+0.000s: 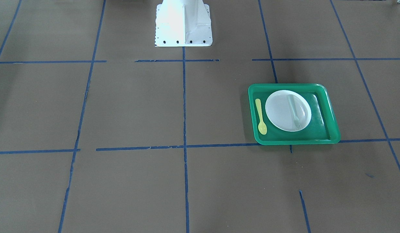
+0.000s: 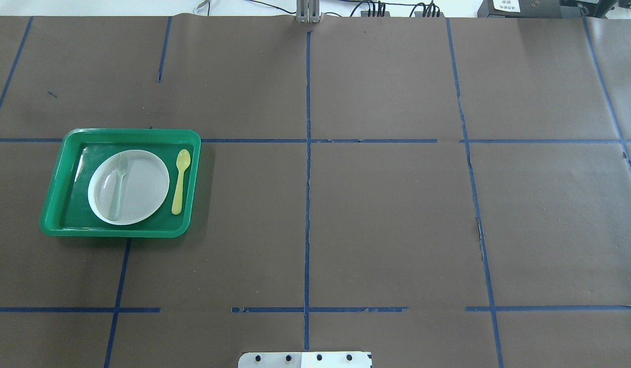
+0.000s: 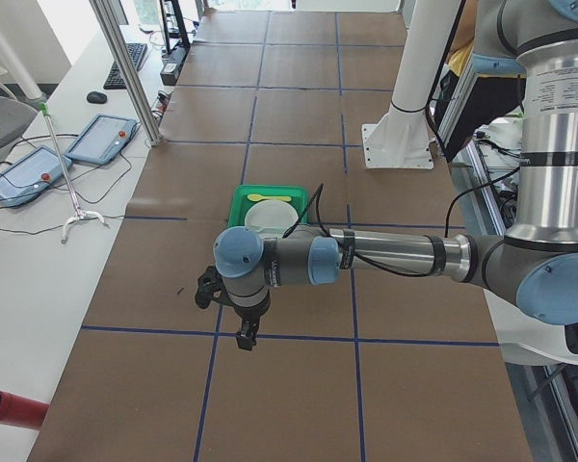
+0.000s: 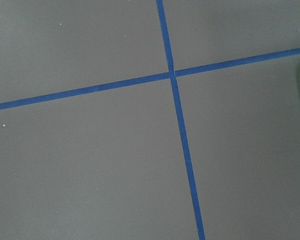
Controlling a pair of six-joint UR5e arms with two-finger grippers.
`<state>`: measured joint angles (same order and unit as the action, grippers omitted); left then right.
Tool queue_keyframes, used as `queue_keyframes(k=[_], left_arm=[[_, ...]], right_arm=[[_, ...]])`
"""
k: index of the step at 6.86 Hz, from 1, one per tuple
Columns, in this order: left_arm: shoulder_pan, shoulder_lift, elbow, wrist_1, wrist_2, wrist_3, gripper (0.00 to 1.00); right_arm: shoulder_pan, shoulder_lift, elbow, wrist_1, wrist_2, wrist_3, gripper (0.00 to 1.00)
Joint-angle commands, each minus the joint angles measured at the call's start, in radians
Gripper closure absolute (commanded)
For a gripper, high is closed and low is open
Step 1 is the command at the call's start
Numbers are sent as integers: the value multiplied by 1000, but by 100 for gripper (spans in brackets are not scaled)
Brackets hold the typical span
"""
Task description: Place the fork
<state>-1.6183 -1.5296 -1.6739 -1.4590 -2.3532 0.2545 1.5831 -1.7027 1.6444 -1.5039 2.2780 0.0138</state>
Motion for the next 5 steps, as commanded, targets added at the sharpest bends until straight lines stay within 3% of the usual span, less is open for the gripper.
queue_keyframes(k=[1, 3, 4, 5], left_arm=[[2, -9, -12, -3, -6, 0, 0], [14, -46, -41, -71, -21, -14, 0], [68, -46, -90, -108, -18, -103, 0], [183, -47, -160, -162, -15, -323, 0]], right_arm=[[0, 0, 0, -1, 0, 0, 0], [0, 0, 0, 1, -2, 0, 0], [0, 0, 0, -1, 0, 0, 0], [0, 0, 0, -1, 0, 0, 0]])
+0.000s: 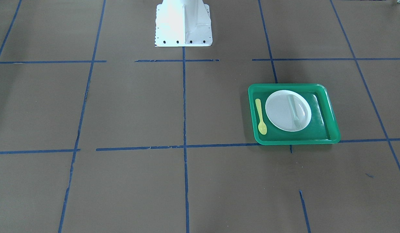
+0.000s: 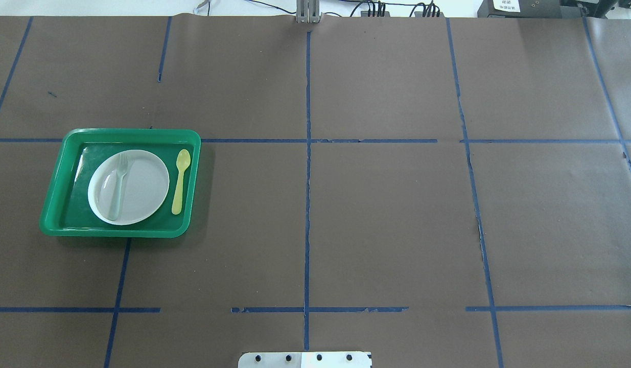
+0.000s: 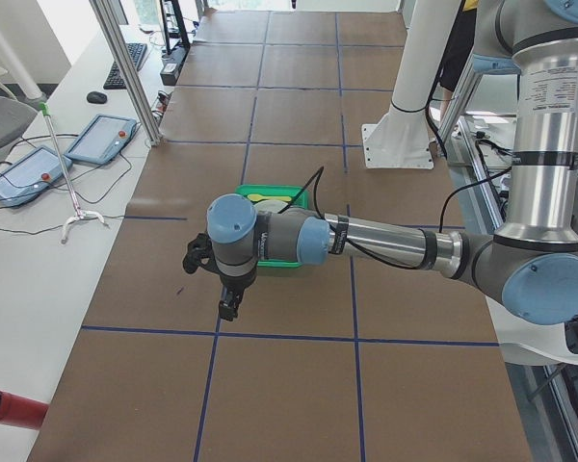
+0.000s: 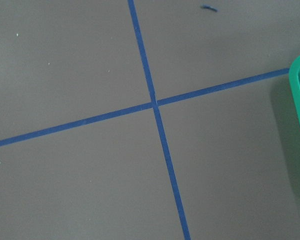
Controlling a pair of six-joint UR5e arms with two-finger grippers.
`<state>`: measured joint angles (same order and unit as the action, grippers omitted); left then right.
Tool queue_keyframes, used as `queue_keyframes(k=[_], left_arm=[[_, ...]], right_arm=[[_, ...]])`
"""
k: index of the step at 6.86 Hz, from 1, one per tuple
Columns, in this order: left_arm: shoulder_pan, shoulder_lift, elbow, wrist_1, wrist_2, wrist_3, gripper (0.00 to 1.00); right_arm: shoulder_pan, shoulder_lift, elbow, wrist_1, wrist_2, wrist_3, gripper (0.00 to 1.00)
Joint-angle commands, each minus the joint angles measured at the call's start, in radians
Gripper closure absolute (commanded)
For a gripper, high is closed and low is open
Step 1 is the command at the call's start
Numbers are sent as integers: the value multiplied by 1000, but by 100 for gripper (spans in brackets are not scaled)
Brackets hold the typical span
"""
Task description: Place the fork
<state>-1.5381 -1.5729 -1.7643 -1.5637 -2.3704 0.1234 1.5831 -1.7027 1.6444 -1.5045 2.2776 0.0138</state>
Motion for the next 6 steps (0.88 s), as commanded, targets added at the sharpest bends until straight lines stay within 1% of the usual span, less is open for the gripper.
queue_keyframes(k=[1, 2, 3, 4, 5, 6], left_arm=[[231, -30, -81, -182, 63, -440, 0], [363, -45, -67, -319, 142, -658, 0], [465, -59, -48, -385, 161, -798, 0], [546, -85, -25, -430, 222, -912, 0], [622, -94, 6, -485, 264, -997, 0], [674, -99, 40, -525, 323, -1045, 0]], right_arm=[[0, 0, 0, 0, 0, 0, 0], [0, 0, 0, 1, 0, 0, 0], [0, 0, 0, 0, 0, 0, 0], [0, 0, 0, 0, -1, 0, 0], [0, 0, 0, 0, 0, -2, 0], [0, 0, 0, 0, 0, 0, 0]])
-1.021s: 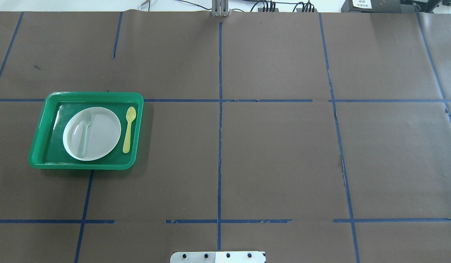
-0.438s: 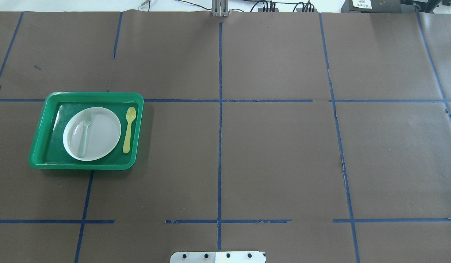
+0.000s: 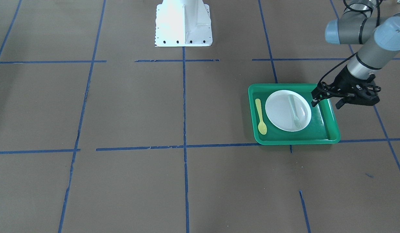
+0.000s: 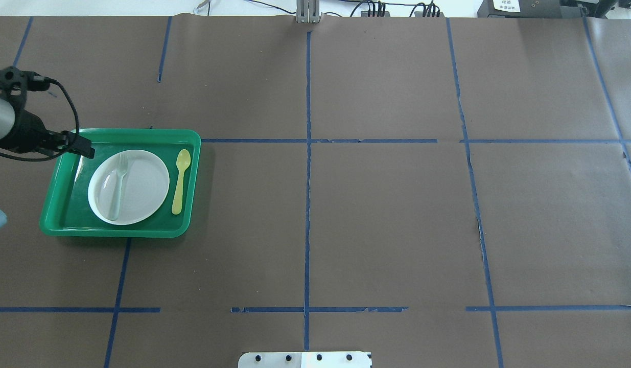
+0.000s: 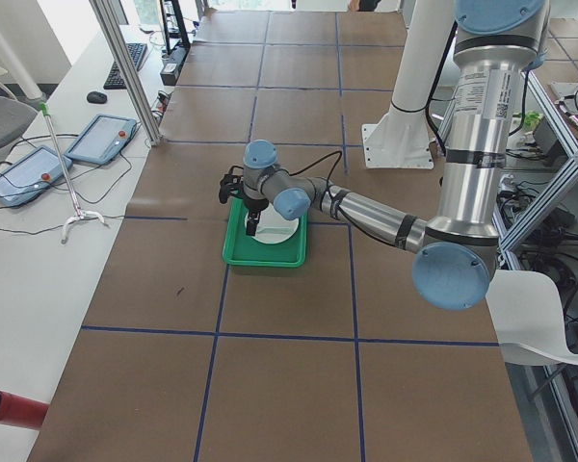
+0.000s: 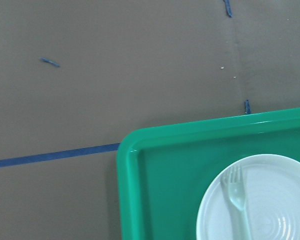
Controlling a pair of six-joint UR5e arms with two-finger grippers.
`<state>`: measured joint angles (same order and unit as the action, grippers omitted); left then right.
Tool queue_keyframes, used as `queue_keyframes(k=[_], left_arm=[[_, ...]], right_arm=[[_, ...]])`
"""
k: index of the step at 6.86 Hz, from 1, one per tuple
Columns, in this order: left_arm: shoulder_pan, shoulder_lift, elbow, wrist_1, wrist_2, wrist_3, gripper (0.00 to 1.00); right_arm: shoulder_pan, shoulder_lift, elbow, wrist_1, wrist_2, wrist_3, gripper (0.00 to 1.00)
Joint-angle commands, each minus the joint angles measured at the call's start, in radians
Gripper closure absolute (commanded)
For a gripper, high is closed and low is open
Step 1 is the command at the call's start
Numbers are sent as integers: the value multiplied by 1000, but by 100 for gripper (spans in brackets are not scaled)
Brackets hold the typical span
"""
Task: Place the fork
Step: 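Move the left gripper over the white fork on the plate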
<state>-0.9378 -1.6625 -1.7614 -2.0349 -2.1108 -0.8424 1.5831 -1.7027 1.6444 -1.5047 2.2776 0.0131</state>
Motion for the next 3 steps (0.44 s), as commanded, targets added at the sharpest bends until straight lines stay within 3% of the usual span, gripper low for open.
queue_keyframes(k=[1, 3], left_arm=[[114, -10, 63, -73, 86, -105, 1], [163, -8, 74, -71, 92, -122, 3]], right_arm=[[0, 0, 0, 0, 0, 1, 0], [0, 0, 0, 0, 0, -1, 0]])
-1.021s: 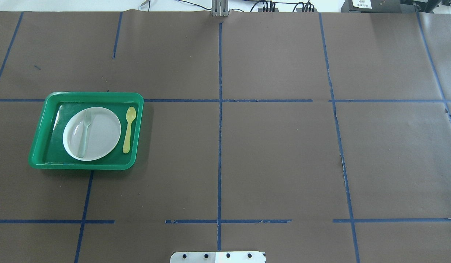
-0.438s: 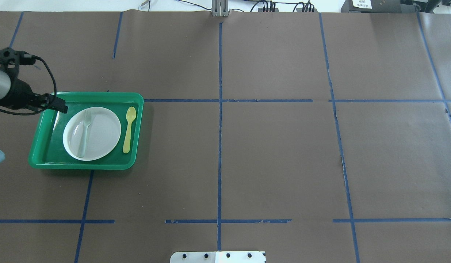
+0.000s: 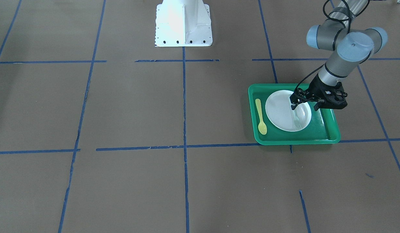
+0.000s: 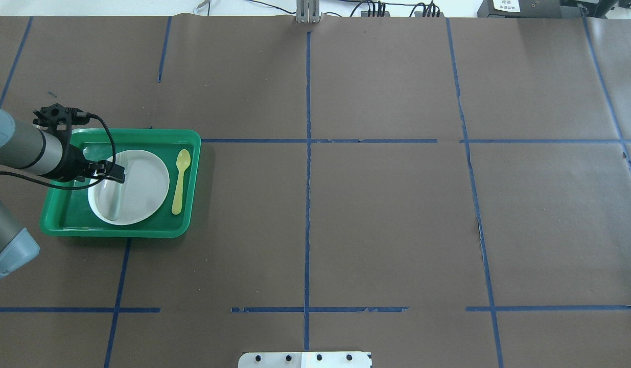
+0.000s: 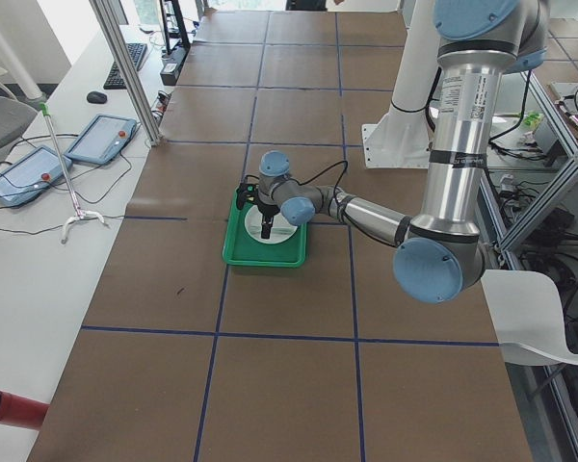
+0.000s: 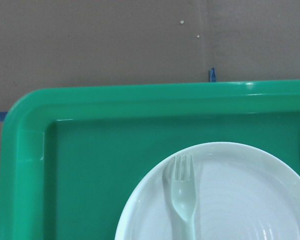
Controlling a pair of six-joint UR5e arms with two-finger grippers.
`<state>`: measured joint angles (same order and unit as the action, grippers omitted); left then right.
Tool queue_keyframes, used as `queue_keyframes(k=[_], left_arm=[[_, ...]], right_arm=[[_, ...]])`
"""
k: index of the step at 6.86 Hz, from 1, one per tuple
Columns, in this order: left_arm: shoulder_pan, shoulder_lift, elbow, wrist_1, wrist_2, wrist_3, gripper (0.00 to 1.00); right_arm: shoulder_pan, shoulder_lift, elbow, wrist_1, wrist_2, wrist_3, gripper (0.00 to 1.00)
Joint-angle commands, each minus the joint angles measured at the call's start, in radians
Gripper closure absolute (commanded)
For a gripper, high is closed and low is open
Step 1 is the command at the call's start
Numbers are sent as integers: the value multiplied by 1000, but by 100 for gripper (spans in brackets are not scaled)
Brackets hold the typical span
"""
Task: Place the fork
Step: 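Move the left gripper over the white fork on the plate, then lower the left gripper and close it on the white fork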
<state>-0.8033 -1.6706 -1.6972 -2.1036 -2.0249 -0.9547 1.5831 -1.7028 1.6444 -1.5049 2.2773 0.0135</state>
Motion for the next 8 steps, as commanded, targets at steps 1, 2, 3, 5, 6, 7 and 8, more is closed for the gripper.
queue_keyframes(k=[1, 2, 3, 5, 6, 7, 8], left_arm=[[42, 0, 10, -3, 6, -10, 4], [52, -1, 10, -3, 6, -10, 4], [58, -1, 10, -3, 6, -10, 4], [64, -1, 11, -1, 6, -13, 21], [64, 0, 13, -1, 6, -13, 33], [62, 0, 13, -1, 6, -13, 53], [62, 0, 10, 2, -1, -12, 82]], right_arm=[[0, 0, 0, 2, 1, 0, 0], [0, 0, 0, 0, -1, -1, 0], [0, 0, 0, 0, -1, 0, 0], [0, 0, 0, 0, -1, 0, 0], [0, 0, 0, 0, -1, 0, 0], [0, 0, 0, 0, -1, -1, 0], [0, 0, 0, 2, 1, 0, 0]])
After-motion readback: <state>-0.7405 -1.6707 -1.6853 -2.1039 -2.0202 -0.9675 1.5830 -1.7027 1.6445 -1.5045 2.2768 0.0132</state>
